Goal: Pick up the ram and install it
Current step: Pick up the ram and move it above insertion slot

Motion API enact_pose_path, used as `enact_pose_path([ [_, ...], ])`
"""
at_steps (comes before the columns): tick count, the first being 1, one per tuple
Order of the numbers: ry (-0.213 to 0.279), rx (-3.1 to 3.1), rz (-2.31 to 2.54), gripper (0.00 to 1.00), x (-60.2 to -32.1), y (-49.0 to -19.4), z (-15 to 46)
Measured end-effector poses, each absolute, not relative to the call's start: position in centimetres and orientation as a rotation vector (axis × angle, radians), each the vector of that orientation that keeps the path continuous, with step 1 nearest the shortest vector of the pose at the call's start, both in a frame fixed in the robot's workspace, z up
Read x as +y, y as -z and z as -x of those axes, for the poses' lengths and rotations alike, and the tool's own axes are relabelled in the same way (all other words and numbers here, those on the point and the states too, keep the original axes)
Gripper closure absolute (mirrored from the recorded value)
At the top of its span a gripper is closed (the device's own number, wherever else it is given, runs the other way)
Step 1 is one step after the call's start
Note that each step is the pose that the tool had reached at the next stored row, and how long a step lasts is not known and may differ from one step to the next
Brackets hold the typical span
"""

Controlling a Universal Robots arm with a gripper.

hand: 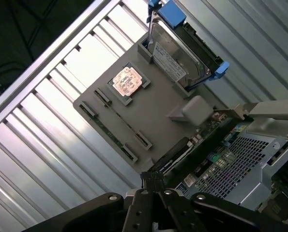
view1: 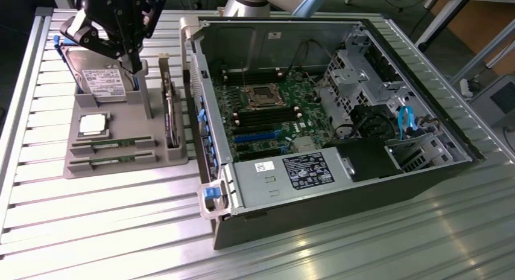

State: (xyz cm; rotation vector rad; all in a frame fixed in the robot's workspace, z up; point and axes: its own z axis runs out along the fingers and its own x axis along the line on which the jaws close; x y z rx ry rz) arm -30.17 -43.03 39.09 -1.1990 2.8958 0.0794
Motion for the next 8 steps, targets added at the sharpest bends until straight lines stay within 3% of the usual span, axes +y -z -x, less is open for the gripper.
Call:
enact_pose_path([
  [8,-0.08,2.853,1.302,0.9,-43.03,-39.09,30.17],
])
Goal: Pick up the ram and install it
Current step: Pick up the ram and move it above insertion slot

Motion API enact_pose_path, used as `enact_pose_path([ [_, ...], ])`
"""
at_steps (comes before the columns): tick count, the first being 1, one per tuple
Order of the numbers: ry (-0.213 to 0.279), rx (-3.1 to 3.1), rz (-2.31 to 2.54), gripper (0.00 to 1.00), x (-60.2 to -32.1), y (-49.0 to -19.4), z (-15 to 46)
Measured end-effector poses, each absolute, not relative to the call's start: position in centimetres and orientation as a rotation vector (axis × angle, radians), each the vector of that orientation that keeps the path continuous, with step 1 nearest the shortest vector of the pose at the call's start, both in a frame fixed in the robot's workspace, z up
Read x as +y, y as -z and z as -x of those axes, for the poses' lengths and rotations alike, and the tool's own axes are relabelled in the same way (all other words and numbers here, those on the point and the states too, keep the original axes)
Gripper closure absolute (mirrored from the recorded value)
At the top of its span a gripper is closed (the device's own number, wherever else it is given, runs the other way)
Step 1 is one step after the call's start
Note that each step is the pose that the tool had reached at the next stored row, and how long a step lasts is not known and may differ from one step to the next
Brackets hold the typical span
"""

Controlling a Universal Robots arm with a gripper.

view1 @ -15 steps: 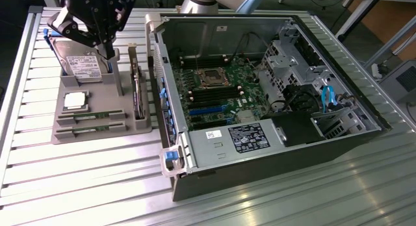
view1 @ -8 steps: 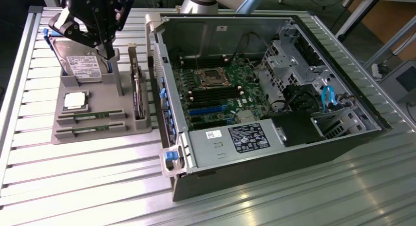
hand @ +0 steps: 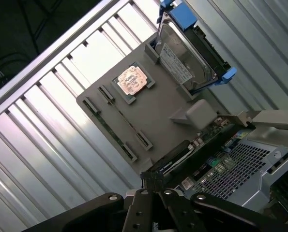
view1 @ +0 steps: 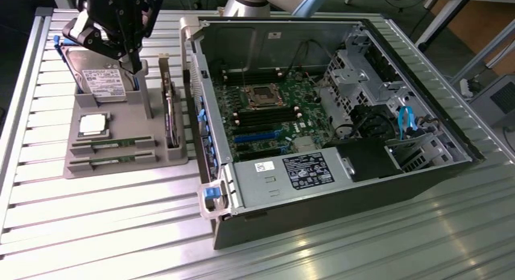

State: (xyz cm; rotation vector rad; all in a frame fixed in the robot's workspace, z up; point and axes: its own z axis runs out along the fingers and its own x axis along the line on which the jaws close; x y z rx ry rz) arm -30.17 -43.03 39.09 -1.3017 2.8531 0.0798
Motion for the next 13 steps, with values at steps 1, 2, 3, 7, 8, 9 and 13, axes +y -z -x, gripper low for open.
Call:
enact_pose_path([
  [1,-0.08,2.848,1.314,0.9,-43.03,-39.09,30.17],
  [2,-0.08,2.842,1.327,0.9,-43.03,-39.09,30.17],
  [3,-0.08,2.834,1.345,0.9,-43.03,-39.09,30.17],
  [7,-0.08,2.818,1.379,0.9,-43.03,-39.09,30.17],
  [8,-0.08,2.814,1.388,0.9,-43.03,-39.09,30.17],
  [9,-0.08,2.81,1.396,0.9,-43.03,-39.09,30.17],
  [13,-0.08,2.792,1.433,0.9,-43.03,-39.09,30.17],
])
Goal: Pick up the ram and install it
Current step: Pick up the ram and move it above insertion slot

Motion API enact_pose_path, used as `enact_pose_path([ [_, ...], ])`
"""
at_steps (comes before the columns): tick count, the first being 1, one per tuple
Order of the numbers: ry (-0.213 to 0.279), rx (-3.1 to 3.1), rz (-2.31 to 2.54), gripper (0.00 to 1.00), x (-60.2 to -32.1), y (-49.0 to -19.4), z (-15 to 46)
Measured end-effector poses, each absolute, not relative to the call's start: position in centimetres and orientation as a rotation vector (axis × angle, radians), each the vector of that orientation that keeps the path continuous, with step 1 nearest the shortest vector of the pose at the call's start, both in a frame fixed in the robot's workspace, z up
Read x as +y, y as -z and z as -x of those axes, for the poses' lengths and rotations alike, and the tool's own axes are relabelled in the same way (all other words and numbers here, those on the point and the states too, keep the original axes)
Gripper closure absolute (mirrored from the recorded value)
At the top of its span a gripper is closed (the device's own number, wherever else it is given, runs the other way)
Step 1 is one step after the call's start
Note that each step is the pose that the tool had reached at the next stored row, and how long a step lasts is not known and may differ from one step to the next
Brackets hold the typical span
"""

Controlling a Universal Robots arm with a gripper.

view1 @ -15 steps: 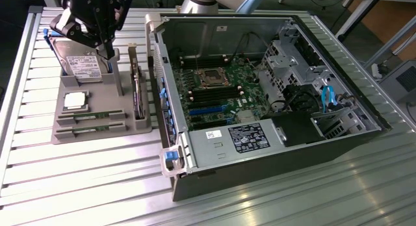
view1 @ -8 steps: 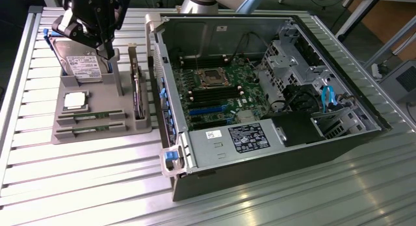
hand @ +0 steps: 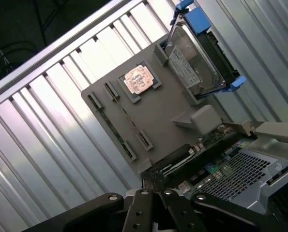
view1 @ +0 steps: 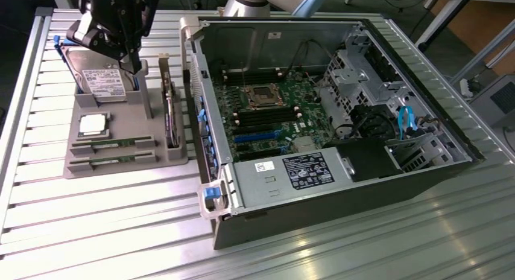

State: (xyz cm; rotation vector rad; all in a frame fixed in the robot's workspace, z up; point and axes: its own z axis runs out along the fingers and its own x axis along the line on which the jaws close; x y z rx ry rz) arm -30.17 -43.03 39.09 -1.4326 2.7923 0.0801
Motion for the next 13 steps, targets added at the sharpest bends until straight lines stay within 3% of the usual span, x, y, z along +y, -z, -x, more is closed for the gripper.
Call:
enact_pose_path([
  [13,-0.08,2.728,1.557,0.9,-43.03,-39.09,30.17],
])
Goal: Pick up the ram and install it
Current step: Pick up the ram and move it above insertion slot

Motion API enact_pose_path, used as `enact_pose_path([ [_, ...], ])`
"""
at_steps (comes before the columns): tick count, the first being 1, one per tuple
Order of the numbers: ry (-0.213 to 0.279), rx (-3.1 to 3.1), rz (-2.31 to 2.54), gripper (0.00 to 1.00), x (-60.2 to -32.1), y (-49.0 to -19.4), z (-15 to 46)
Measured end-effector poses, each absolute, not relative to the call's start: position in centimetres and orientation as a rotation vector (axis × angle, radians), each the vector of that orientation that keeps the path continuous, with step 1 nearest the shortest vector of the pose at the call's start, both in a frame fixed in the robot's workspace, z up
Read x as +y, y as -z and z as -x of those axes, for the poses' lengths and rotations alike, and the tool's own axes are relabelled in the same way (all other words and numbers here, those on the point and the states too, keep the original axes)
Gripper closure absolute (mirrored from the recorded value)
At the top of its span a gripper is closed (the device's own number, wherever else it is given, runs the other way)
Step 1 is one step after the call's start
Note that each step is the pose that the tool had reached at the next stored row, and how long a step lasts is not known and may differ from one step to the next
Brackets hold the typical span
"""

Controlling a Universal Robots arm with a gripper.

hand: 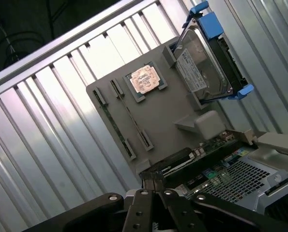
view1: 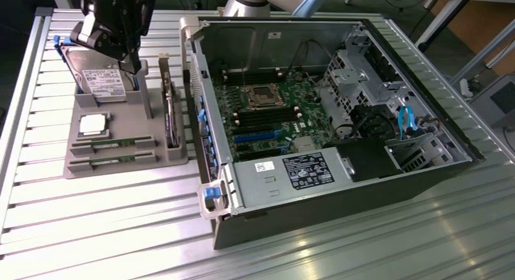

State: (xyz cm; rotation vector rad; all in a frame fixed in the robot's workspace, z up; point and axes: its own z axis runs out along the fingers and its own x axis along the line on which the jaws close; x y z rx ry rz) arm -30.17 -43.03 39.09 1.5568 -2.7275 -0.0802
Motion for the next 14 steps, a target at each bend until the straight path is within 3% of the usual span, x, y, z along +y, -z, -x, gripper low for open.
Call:
enact_pose_path([
  [14,0.08,-2.637,-1.7,0.9,-43.03,-39.09,30.17],
])
